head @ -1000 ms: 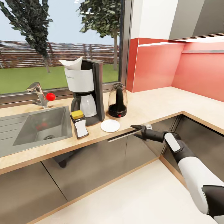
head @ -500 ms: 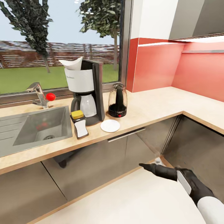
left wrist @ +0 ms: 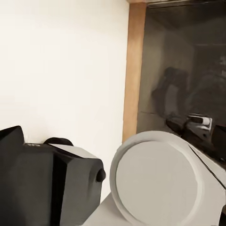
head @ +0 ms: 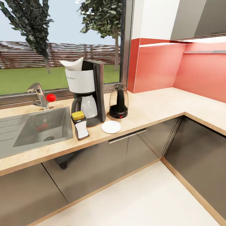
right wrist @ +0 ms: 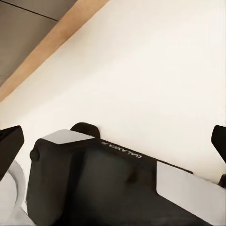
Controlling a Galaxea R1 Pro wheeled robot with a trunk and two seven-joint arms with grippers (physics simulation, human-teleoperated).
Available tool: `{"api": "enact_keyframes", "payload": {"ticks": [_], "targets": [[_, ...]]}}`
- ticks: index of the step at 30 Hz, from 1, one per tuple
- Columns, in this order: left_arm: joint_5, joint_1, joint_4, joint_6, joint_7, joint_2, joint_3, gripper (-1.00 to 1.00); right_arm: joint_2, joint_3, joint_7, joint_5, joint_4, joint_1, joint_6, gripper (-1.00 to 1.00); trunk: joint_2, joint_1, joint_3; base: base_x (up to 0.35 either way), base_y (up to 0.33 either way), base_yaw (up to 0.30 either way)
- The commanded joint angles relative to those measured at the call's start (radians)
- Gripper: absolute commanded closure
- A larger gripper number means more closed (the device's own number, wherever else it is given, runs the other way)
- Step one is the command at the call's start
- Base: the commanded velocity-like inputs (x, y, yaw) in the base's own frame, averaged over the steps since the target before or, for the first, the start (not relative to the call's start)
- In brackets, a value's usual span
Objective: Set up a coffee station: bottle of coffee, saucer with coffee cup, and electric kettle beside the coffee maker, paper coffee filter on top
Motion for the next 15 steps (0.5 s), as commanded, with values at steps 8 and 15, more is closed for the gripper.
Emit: {"api": "enact_keyframes", "payload": {"ticks": [8,15], "targets": [[0.009,0.0,0.0,-0.044,0.135,-0.038,-0.002,-1.0,0.001,0.0,-0.045,0.056,0.11,0.006,-0.073,-1.0,0.0,0.0,-0.001,0.0,0.0,0.0],[0.009,0.0,0.0,-0.049,0.151,-0.041,0.001,-1.0,0.002,0.001,-0.042,0.063,0.123,0.007,-0.076,-1.0,0.0,0.0,-0.001,0.0,0.0,0.0]]}}
